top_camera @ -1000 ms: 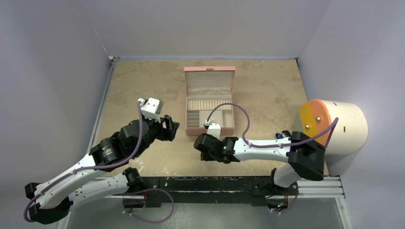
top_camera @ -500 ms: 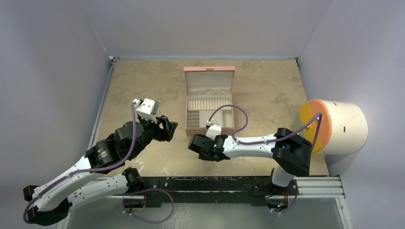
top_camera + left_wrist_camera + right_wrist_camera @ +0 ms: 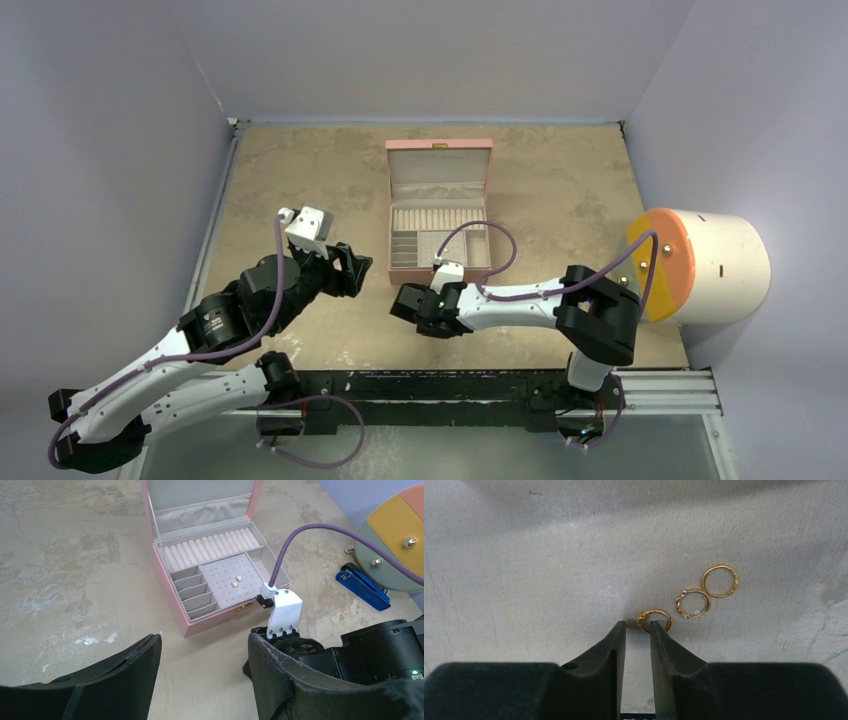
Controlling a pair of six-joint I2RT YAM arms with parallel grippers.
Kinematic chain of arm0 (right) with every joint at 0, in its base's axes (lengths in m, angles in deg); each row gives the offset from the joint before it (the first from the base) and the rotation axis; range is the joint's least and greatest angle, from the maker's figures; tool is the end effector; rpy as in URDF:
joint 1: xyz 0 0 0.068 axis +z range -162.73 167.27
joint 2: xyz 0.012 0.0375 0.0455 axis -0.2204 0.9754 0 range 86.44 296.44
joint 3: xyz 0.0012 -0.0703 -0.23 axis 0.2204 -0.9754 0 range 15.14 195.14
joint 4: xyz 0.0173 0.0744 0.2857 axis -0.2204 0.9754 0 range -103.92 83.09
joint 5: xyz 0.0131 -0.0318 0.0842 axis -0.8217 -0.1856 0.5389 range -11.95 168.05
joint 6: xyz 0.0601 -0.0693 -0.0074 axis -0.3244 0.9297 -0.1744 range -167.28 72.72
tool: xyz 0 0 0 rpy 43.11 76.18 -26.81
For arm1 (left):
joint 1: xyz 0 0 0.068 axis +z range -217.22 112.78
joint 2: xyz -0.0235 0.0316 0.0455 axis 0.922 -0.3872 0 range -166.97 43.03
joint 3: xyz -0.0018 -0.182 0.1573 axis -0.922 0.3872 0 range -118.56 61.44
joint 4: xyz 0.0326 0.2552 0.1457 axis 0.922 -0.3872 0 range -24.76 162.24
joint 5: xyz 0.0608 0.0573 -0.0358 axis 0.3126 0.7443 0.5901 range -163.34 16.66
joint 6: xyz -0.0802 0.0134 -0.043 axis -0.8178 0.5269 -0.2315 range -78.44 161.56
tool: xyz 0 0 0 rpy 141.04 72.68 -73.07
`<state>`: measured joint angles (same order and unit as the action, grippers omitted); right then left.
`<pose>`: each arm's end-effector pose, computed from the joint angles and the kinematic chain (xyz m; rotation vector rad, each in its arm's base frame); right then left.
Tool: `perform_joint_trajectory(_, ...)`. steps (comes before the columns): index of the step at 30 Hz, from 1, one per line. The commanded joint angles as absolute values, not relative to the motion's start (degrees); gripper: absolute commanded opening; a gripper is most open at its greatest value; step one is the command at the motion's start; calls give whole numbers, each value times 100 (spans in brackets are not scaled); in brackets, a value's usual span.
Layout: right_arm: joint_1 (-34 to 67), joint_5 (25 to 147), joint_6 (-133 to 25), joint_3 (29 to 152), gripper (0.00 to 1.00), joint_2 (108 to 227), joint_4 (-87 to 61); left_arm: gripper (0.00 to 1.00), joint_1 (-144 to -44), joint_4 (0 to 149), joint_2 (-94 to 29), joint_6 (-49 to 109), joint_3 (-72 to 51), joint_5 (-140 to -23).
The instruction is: Organize the mixed jewelry
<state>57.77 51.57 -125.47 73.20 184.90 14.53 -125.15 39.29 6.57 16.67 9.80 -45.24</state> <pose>0.1551 0.3275 0.0669 0.2867 2.5717 0.3010 0.1552 -0.1744 0.3372 0.2022 1.8680 -0.5452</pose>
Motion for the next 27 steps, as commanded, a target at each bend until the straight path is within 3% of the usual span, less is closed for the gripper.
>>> perform_joint_trajectory(1, 5802, 4858, -12760, 7517, 26, 18536, 1683, 64, -12532, 4016, 678, 1660, 935, -4530)
perform_joint_trajectory(27, 5802, 4674, -13106, 7648, 17, 18944, 2140, 64, -12534, 4008, 568, 1638, 941, -4478)
